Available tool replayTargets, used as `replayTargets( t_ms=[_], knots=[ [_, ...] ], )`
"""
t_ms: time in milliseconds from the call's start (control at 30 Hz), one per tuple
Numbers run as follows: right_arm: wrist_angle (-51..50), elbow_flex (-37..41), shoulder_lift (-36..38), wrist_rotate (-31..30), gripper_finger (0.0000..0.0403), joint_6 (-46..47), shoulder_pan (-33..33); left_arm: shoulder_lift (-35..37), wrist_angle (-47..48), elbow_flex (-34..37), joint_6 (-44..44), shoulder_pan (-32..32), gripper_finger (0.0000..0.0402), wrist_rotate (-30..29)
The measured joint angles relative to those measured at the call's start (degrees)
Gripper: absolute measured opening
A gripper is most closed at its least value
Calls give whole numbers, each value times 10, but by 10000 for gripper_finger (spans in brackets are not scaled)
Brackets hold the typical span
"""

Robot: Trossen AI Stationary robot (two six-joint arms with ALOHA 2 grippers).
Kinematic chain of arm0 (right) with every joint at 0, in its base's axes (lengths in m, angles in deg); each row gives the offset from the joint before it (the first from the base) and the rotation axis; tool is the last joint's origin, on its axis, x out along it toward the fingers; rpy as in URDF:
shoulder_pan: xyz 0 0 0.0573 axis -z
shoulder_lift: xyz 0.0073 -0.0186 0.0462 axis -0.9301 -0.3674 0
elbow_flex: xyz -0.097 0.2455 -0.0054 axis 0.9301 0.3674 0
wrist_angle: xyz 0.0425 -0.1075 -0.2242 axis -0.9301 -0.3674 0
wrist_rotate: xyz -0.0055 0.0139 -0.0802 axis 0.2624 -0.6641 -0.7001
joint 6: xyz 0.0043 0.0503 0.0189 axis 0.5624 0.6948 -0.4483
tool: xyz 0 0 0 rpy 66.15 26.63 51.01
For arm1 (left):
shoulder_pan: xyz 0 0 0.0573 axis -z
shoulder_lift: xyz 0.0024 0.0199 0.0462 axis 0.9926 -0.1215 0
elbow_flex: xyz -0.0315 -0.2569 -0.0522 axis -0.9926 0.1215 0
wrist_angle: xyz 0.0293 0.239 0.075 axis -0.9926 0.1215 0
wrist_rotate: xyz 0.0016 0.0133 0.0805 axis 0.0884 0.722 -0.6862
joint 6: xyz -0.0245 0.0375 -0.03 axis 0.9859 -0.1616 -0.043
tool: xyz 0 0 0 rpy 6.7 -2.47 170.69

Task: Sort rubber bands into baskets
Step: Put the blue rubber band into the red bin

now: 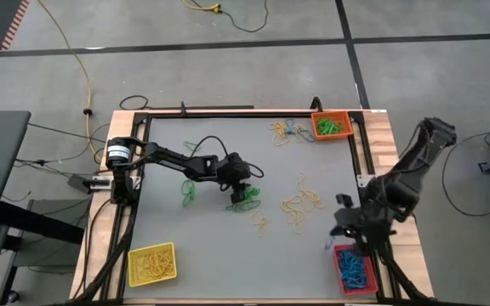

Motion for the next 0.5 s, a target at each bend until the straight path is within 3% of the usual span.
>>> replayTargets(
  t_ms=[300,500],
  knots=[
    [-50,0,-3,0,24,230,-150,0,1,0,0,0,163,0],
    [-56,0,-29,0,24,341,-216,0,2,0,0,0,163,0]
  ],
)
